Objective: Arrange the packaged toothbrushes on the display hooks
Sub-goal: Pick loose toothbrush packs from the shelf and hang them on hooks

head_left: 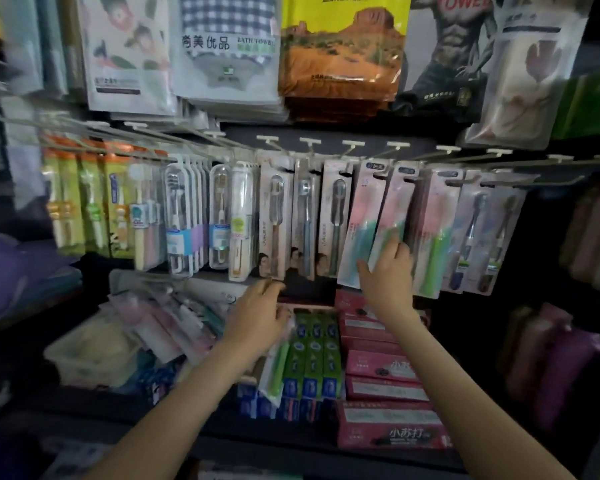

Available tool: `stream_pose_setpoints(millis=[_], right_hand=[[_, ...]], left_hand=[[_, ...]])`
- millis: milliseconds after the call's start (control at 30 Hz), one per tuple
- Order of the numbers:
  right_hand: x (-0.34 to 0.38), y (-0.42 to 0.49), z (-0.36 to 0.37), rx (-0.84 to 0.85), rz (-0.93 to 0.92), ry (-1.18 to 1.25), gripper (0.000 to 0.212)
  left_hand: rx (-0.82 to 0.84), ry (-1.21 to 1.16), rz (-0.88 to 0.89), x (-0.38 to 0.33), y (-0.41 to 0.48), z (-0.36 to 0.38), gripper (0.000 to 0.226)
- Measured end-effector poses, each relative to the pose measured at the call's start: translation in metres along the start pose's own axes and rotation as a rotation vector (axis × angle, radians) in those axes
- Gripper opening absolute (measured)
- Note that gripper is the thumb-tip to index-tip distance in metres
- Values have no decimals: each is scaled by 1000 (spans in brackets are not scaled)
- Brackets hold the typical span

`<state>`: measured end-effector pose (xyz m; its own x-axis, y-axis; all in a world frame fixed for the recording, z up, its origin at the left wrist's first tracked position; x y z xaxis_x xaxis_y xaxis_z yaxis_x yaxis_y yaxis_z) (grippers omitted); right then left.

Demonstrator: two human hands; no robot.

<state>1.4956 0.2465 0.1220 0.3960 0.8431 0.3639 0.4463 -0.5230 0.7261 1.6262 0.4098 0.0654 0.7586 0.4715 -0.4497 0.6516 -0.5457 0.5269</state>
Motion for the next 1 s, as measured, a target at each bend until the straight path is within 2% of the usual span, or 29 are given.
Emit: stream_pose_setpoints(millis=[67, 167, 234, 267, 334, 434, 534, 634, 734, 834, 901, 1001], right_hand=[[31, -28, 20, -1, -127, 63, 74], [77, -65, 66, 263, -186, 187, 67], [97, -86, 97, 510, -124, 214, 71], [101, -95, 109, 616, -74, 207, 79], [102, -110, 123, 759, 20, 166, 92], [94, -125, 133, 847, 67, 77, 77], [92, -133, 130, 895, 87, 64, 84], [94, -142, 120, 978, 22, 38, 82], [94, -149, 112, 867, -5, 4, 56], [94, -153, 99, 581, 72, 57, 32], [90, -154, 87, 409, 132, 48, 29], [80, -161, 74, 266, 215, 114, 38]], left_hand=[[-4, 66, -12, 21, -12, -8, 37], [11, 154, -31, 53, -26, -21, 33], [24, 198, -53, 77, -35, -29, 36], [38, 209, -62, 88, -40, -33, 37], [57, 193, -70, 107, -49, -42, 37], [66, 150, -64, 126, -59, -53, 39], [79, 113, -37, 133, -68, -56, 38], [81, 55, -1, 127, -74, -56, 34], [94, 4, 25, 118, -79, -56, 32], [130, -38, 39, 111, -84, -52, 32], [148, -63, 53, 105, -86, -48, 32], [178, -139, 56, 92, -90, -42, 29]])
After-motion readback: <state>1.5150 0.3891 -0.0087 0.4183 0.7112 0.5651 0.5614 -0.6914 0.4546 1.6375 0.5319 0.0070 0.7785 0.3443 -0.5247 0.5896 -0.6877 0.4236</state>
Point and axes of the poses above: each hand's wrist, its own y-axis towards the middle knuckle, its own z-axis out of the palm, x = y × z, the point moved 5 cm from there along y, towards the middle knuckle, and after that the axes turned 10 degrees about -z, right-handed, at the moved point
